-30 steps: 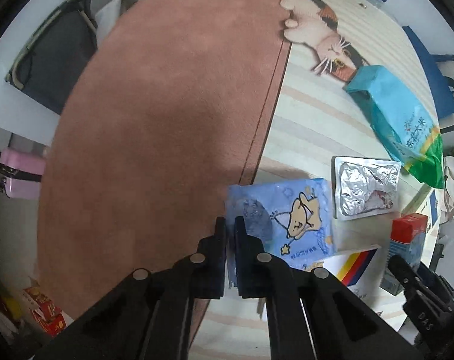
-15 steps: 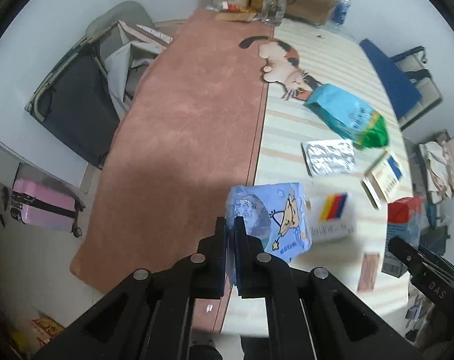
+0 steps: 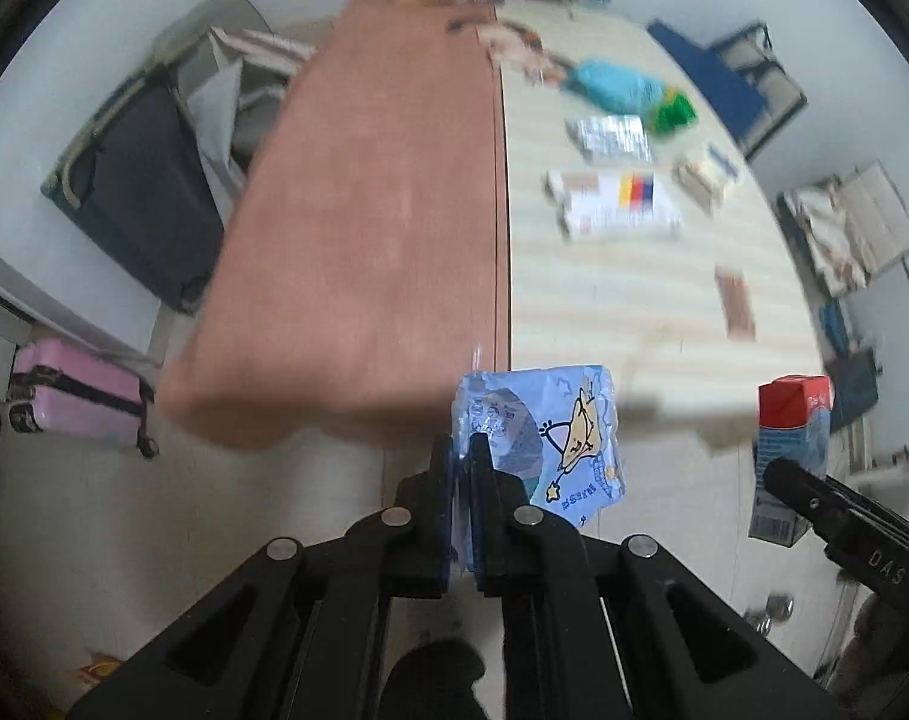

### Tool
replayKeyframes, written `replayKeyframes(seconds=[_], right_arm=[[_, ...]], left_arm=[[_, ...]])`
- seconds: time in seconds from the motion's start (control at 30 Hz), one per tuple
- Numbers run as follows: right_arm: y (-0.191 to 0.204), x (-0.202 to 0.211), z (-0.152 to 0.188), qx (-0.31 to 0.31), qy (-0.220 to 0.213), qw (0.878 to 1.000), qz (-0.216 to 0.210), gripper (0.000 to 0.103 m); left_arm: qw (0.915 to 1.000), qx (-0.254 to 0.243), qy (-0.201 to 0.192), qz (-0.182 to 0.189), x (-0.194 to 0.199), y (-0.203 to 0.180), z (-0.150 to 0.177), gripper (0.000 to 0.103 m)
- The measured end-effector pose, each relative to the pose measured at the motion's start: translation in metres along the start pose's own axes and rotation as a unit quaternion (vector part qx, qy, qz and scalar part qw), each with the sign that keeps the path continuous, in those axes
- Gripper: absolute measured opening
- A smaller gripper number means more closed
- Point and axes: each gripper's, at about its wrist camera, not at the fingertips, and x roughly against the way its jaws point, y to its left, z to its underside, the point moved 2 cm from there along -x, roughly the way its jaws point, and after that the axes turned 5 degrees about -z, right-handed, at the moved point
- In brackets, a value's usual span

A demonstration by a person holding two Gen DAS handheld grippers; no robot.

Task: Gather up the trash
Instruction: 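Carry the blue packet and milk carton to the bin and open both tools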

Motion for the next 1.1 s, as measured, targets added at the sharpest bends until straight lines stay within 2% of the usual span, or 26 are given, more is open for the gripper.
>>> replayKeyframes(seconds=[0.17, 0.3, 0.53, 0.77, 0.83, 0.9, 0.93, 1.03, 1.1], right_arm=[[-0.025, -0.045, 0.064, -0.029, 0.054, 0.998, 0.0, 0.057], [-0.052, -0.108, 0.099, -0.05, 0.097, 0.994, -0.002, 0.057], [-0.102, -0.237, 0.132, -0.066, 0.153, 0.986, -0.006, 0.057], [-0.132, -0.358, 0.153, -0.06, 0.19, 0.98, -0.018, 0.058], [-0.138, -0.382, 0.155, -0.063, 0.2, 0.978, -0.025, 0.063], [-0.144, -0.401, 0.158, -0.065, 0.203, 0.977, -0.027, 0.088], [-0.147, -0.408, 0.161, -0.066, 0.206, 0.976, -0.03, 0.091], [-0.152, -0.42, 0.164, -0.059, 0.213, 0.975, -0.014, 0.094], [-0.152, -0.422, 0.164, -0.049, 0.213, 0.976, 0.0, 0.102]], left_arm=[[0.9987, -0.009, 0.049, 0.001, -0.04, -0.003, 0.041, 0.002], [0.9949, -0.002, 0.101, -0.003, -0.109, -0.007, 0.07, 0.003], [0.985, 0.01, 0.172, -0.012, -0.243, -0.011, 0.101, 0.003], [0.9779, 0.002, 0.209, -0.002, -0.347, -0.011, 0.129, 0.009], [0.9773, 0.008, 0.212, -0.004, -0.362, -0.003, 0.137, 0.028], [0.9776, 0.021, 0.209, -0.013, -0.374, 0.004, 0.143, 0.098], [0.9778, 0.029, 0.207, -0.014, -0.377, 0.009, 0.145, 0.101], [0.9766, 0.042, 0.209, -0.023, -0.38, 0.018, 0.151, 0.101], [0.9767, 0.043, 0.208, -0.031, -0.379, 0.021, 0.153, 0.101]])
